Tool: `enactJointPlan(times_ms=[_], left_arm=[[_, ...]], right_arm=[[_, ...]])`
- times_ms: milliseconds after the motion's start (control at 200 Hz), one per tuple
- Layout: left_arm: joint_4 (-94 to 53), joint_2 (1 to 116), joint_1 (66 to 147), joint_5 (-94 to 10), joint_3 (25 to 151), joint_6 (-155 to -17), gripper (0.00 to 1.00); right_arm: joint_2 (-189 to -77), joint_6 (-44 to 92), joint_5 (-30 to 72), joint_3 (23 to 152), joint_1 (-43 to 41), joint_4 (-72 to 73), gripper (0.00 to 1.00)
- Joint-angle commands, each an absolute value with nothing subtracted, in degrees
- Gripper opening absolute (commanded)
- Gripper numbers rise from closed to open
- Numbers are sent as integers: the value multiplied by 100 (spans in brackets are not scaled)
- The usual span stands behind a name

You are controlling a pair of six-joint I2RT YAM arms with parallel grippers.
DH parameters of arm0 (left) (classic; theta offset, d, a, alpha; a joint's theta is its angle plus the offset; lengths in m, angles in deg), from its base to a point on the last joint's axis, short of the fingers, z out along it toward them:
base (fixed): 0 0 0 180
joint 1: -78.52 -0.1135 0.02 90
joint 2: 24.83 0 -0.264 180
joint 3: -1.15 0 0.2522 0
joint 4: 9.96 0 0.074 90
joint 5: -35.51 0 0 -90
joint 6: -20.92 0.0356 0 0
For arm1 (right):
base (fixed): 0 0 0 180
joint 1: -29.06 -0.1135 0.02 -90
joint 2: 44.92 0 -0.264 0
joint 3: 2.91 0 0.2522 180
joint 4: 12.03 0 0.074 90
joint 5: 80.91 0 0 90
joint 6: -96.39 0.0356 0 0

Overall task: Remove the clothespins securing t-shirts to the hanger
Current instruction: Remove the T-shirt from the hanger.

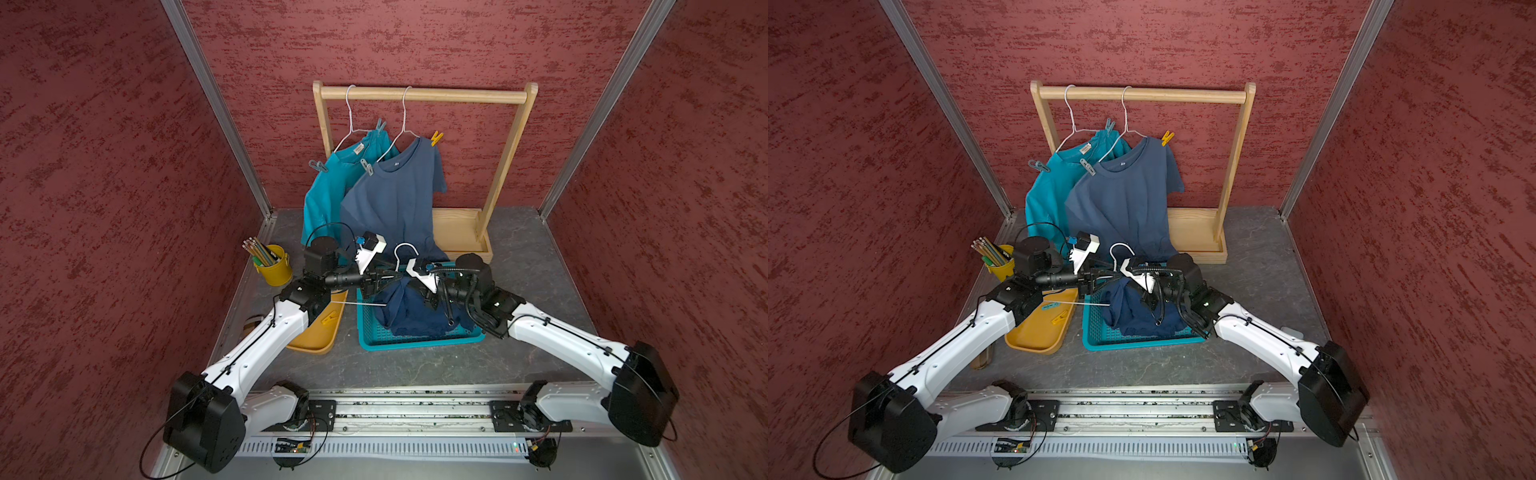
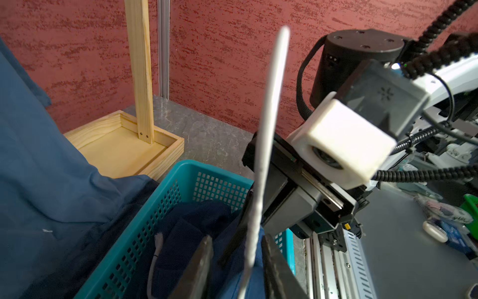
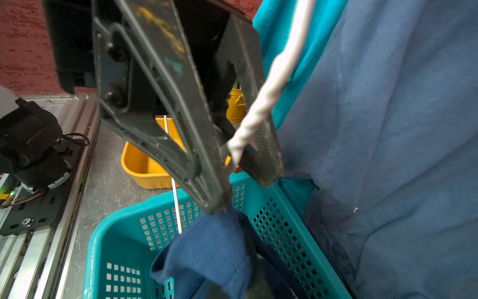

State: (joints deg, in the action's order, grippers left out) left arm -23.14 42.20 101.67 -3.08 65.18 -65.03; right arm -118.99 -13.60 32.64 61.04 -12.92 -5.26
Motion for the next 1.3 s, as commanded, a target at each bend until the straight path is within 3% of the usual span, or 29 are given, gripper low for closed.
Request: enactJointPlan(times_ms=[0, 30, 361, 691, 816, 1292], left_arm=[[-2499, 4190, 10157, -237, 6664, -6347, 8], [-2530, 4173, 10131, -234, 6677, -6326, 0], [-3202, 3642, 9774, -370, 6864, -5839, 0], [-4363, 2849, 9475, -559, 7089, -5108, 0], [-4474, 2558, 9378, -787, 7088, -5007, 0], [-5318, 1588, 8979, -1952, 7319, -3965, 0]], right_arm=[[-11830, -1443, 2816, 6341, -1346, -706, 0], [-11823, -1452, 2747, 6340, -1348, -706, 2], [-11831, -1374, 2476, 6268, -1347, -682, 19], [-11735, -1359, 2205, 6100, -1348, -679, 23], [-11673, -1311, 2000, 6098, -1348, -644, 36], [-11030, -1531, 1801, 6021, -1348, 96, 42]])
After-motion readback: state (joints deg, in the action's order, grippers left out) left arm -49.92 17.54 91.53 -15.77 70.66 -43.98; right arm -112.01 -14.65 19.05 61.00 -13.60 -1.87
